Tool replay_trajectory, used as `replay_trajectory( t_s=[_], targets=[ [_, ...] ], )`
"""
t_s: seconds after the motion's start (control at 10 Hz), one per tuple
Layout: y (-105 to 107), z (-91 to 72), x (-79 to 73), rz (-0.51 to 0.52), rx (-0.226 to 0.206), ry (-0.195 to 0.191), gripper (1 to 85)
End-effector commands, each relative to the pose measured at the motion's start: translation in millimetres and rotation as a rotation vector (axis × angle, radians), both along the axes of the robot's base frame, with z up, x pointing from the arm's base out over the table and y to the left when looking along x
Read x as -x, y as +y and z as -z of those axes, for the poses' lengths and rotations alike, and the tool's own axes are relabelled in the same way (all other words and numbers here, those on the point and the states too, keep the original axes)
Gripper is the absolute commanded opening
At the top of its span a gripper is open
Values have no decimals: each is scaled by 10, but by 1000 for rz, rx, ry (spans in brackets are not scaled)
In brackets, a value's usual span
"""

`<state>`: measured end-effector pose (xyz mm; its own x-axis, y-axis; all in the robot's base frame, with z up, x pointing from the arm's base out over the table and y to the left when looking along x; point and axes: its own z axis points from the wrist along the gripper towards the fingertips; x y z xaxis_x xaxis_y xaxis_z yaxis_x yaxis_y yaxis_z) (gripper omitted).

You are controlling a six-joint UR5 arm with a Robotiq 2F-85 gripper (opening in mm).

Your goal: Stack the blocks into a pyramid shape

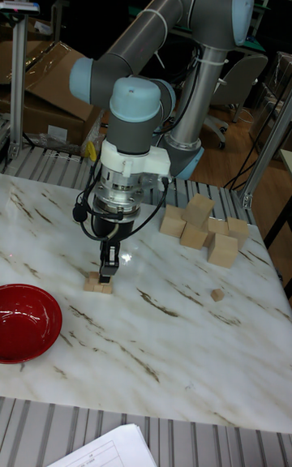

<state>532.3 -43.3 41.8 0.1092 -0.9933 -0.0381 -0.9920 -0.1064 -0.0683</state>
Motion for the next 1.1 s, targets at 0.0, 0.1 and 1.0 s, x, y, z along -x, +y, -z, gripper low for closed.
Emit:
replay_trajectory(
  t_s=[0.0,0.1,1.0],
  targets=[
    [-32,-1,26,2,-7,0,70],
    [-51,4,35,0,-2,2,70],
    [-1,38,74,1,-12,5,70]
  ],
)
